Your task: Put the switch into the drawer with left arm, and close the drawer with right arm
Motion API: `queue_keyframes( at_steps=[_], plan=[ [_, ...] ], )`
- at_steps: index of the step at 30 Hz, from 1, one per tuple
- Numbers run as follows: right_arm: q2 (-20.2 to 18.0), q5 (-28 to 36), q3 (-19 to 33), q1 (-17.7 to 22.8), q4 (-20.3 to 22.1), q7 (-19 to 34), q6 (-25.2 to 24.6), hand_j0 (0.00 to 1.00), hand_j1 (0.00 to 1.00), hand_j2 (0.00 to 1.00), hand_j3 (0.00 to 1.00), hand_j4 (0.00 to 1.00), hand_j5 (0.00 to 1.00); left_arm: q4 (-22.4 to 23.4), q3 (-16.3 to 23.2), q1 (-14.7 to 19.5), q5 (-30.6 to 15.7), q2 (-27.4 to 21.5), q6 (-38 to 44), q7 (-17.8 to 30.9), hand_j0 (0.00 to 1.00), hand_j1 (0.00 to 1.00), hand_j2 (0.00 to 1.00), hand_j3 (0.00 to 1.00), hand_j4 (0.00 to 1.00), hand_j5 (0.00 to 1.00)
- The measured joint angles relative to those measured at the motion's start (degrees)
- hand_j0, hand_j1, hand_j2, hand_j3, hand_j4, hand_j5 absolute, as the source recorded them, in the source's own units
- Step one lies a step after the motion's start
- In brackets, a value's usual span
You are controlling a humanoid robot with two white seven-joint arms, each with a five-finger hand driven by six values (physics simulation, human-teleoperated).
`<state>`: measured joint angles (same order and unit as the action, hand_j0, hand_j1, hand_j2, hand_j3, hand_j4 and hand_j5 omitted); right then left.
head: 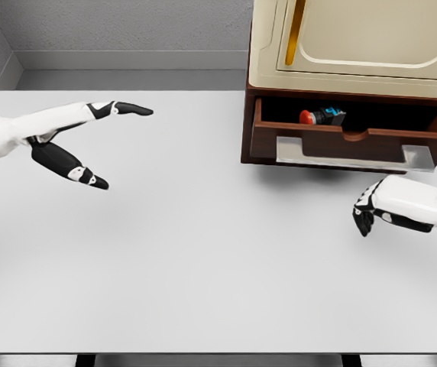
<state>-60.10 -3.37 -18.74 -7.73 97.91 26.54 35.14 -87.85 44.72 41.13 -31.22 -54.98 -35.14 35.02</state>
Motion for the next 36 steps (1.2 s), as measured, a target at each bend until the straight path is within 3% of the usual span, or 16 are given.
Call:
queue_keyframes(
  at_steps=[8, 15, 22, 36],
  plan=[
    [0.2, -0.8, -0.9, -2.1, -0.1, 0.0, 0.3, 0.17, 0.17, 0.17, 0.17, 0.17, 0.17, -0.1, -0.1, -0.1, 0.0, -0.1, 0.0, 0.0, 1.00, 1.00, 1.00, 1.00, 1.00, 1.00],
    [0.3, -3.7, -1.4, -6.6, -0.4, 0.5, 1.5, 0.18, 0.18, 0.18, 0.18, 0.18, 0.18, -0.2, -0.1, -0.2, 0.0, -0.3, 0.0, 0.0, 1.00, 1.00, 1.00, 1.00, 1.00, 1.00],
    [0.5, -0.3, -1.0, -7.2, -1.0, 2.9, 0.3, 0.19, 0.19, 0.19, 0.19, 0.19, 0.19, -0.4, -0.1, -1.7, 0.0, -1.2, 0.0, 0.0, 1.00, 1.00, 1.00, 1.00, 1.00, 1.00],
    [6.1, -0.1, -3.8, -12.1, -5.5, 8.3, 0.2, 0.19, 0.19, 0.19, 0.19, 0.19, 0.19, -1.5, -1.4, -1.9, 0.0, -2.9, 0.0, 0.0, 1.00, 1.00, 1.00, 1.00, 1.00, 1.00]
  ],
)
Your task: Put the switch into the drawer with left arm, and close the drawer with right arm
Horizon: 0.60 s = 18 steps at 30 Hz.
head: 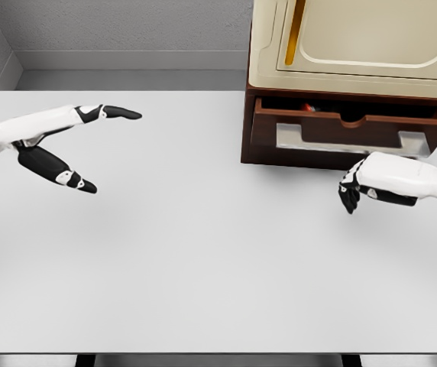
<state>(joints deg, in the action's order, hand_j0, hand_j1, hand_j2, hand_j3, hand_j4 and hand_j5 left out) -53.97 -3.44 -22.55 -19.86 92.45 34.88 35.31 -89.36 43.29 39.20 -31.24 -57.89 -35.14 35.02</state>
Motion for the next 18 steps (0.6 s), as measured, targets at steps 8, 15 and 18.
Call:
queue_keyframes(
  at_steps=[8, 15, 18],
  plan=[
    [2.2, -0.1, -1.0, -2.3, -3.8, 0.1, 0.1, 0.19, 0.19, 0.19, 0.19, 0.19, 0.19, 0.1, 0.0, 0.1, 0.1, -0.3, 0.0, 0.0, 1.00, 1.00, 1.00, 1.00, 1.00, 1.00],
    [4.0, -1.0, -2.7, -4.9, -7.3, 0.1, 0.3, 0.19, 0.19, 0.19, 0.19, 0.19, 0.19, 0.1, 0.0, 0.1, 0.1, -0.4, 0.0, 0.0, 1.00, 1.00, 1.00, 1.00, 1.00, 1.00],
    [4.7, -0.5, -3.4, -5.2, -8.3, 0.1, 0.0, 0.19, 0.19, 0.19, 0.19, 0.19, 0.19, 0.1, 0.0, 0.1, 0.1, -0.4, 0.0, 0.0, 1.00, 1.00, 1.00, 1.00, 1.00, 1.00]
  ],
)
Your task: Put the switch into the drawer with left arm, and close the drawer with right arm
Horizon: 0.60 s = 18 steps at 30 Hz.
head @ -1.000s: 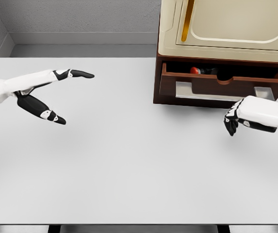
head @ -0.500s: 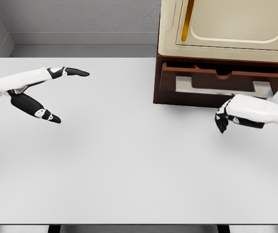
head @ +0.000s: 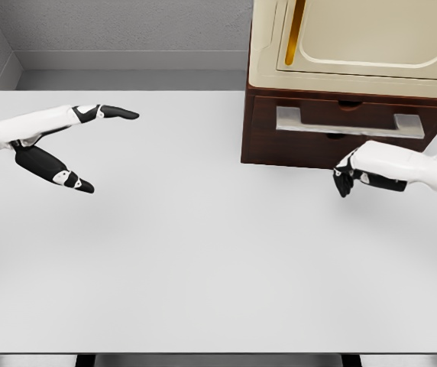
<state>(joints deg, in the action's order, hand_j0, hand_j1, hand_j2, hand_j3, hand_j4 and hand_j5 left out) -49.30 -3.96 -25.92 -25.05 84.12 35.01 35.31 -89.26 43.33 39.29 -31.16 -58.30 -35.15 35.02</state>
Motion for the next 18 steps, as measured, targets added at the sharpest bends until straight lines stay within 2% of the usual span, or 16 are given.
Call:
queue_keyframes(
  at_steps=[5, 7, 8, 11, 12, 15, 18],
  plan=[
    [0.5, 0.1, -1.2, 0.1, -0.3, 0.0, -0.1, 0.19, 0.19, 0.19, 0.19, 0.19, 0.19, 0.1, 0.0, 0.0, 0.0, 0.0, 0.0, 0.0, 1.00, 1.00, 1.00, 1.00, 1.00, 1.00],
    [0.3, 0.0, -1.9, 0.3, -0.2, 0.0, -0.1, 0.28, 0.28, 0.28, 0.28, 0.28, 0.28, 0.1, 0.0, -0.1, 0.0, 0.0, 0.0, 0.0, 1.00, 1.00, 1.00, 1.00, 1.00, 1.00],
    [-0.1, -0.1, -2.1, 0.6, -0.2, 0.0, -0.1, 0.43, 0.43, 0.43, 0.43, 0.43, 0.43, 0.2, 0.1, -0.1, 0.0, -0.1, 0.0, 0.0, 1.00, 1.00, 1.00, 1.00, 1.00, 1.00],
    [-2.7, -0.7, -2.5, 2.1, -0.2, 0.0, -0.1, 1.00, 1.00, 1.00, 1.00, 1.00, 1.00, 0.3, 0.1, -0.1, 0.0, -0.1, 0.0, 0.0, 1.00, 1.00, 1.00, 1.00, 1.00, 1.00],
    [-3.9, -0.9, -2.5, 3.5, -0.3, 0.0, -0.1, 1.00, 1.00, 1.00, 1.00, 1.00, 1.00, 0.3, 0.1, -0.1, 0.0, -0.2, 0.0, 0.0, 1.00, 1.00, 1.00, 1.00, 1.00, 1.00],
    [-7.0, -1.1, -2.4, 4.0, -0.6, 0.0, -0.1, 1.00, 1.00, 1.00, 1.00, 1.00, 1.00, 0.6, 0.2, -0.2, 0.1, -0.2, 0.0, 0.0, 1.00, 1.00, 1.00, 1.00, 1.00, 1.00],
    [-8.3, -1.2, -2.1, 4.0, -1.4, 0.0, -0.2, 1.00, 1.00, 1.00, 1.00, 1.00, 1.00, 1.0, 0.2, -0.2, 0.2, -0.6, 0.0, 0.0, 1.00, 1.00, 1.00, 1.00, 1.00, 1.00]
  ],
)
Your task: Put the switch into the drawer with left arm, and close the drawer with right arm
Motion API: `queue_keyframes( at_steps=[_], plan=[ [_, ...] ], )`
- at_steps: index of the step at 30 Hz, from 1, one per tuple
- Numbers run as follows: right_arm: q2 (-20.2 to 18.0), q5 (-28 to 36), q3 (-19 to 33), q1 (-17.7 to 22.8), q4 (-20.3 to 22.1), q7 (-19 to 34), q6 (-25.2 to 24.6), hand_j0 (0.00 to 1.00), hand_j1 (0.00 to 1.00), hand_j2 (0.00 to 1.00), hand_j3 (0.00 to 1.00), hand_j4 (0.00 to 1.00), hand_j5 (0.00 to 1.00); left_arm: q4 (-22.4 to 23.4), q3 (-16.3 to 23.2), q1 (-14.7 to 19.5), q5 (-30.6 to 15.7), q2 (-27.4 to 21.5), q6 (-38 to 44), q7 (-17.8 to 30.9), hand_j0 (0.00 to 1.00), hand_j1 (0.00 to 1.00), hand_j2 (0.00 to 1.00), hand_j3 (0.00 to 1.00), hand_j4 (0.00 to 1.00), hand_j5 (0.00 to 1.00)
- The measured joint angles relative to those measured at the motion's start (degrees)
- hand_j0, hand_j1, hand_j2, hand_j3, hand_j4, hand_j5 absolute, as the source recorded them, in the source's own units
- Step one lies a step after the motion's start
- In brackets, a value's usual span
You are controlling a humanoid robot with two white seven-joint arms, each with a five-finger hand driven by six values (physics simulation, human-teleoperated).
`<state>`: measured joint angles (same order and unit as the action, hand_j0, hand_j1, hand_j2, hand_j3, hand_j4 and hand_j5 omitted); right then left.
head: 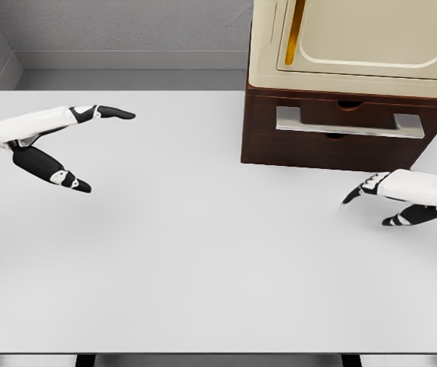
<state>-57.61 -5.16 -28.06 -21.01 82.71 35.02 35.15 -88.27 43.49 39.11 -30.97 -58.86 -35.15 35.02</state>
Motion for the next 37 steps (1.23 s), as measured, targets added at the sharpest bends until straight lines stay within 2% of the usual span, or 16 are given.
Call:
queue_keyframes(
  at_steps=[6, 14, 37],
  plan=[
    [-1.2, -0.1, 0.0, 0.8, -1.6, 0.0, 0.0, 1.00, 1.00, 1.00, 1.00, 1.00, 1.00, 0.1, 0.0, 0.2, 0.0, -0.7, 0.0, 0.0, 1.00, 1.00, 1.00, 1.00, 1.00, 1.00],
    [-3.3, -0.1, 0.0, 1.4, -1.4, 0.0, 0.0, 1.00, 1.00, 1.00, 1.00, 1.00, 1.00, 0.1, -0.2, 0.2, -0.1, -1.2, 0.0, 0.0, 1.00, 1.00, 1.00, 1.00, 1.00, 1.00],
    [-3.4, 0.0, -0.3, 1.2, 2.6, 0.0, 0.0, 1.00, 1.00, 1.00, 1.00, 1.00, 1.00, 0.0, -0.2, -0.9, -0.2, -2.1, 0.0, 0.0, 1.00, 1.00, 1.00, 1.00, 1.00, 1.00]
  ],
)
